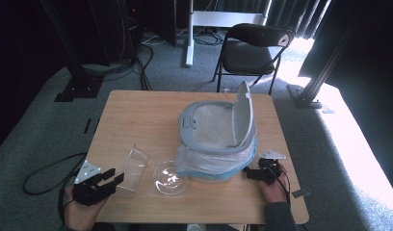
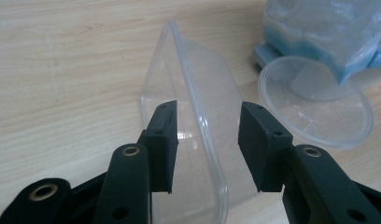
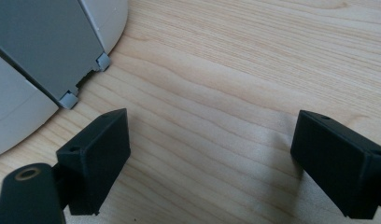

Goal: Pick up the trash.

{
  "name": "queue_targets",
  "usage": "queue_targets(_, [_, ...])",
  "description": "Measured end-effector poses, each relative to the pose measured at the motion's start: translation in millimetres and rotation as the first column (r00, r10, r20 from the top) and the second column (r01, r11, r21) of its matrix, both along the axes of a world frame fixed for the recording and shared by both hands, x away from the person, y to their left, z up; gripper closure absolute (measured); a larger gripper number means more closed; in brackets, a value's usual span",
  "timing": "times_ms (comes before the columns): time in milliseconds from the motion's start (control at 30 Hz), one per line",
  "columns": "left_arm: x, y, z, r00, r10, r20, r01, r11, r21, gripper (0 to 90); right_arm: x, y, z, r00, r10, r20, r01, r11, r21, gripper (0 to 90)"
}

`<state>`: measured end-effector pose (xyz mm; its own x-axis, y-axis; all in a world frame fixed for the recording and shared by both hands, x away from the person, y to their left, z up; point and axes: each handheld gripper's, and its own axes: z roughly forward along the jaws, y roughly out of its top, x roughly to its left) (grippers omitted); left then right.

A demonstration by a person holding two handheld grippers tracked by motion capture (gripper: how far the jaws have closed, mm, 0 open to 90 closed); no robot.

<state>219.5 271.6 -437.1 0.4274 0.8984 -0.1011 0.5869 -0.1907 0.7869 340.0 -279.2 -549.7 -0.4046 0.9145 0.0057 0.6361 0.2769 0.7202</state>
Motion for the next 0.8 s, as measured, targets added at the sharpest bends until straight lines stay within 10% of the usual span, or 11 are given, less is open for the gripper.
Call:
queue_targets(300, [-8.5, 2.0, -9.5, 0.9981, -0.022, -0.057, 0.024, 0.9995, 0.022, 69.2, 0.0, 0.0, 0.0, 1.0, 0.0, 0.0, 0.0, 1.0, 0.0, 11.1])
queue_targets(800, [22.6, -9.2, -11.1, 1.0, 0.004, 0.006, -0.004, 0.9995, 0.033, 81.8, 0.0, 0.0, 0.0, 1.0, 0.0, 0.0, 0.0, 1.0, 0.0, 11.1])
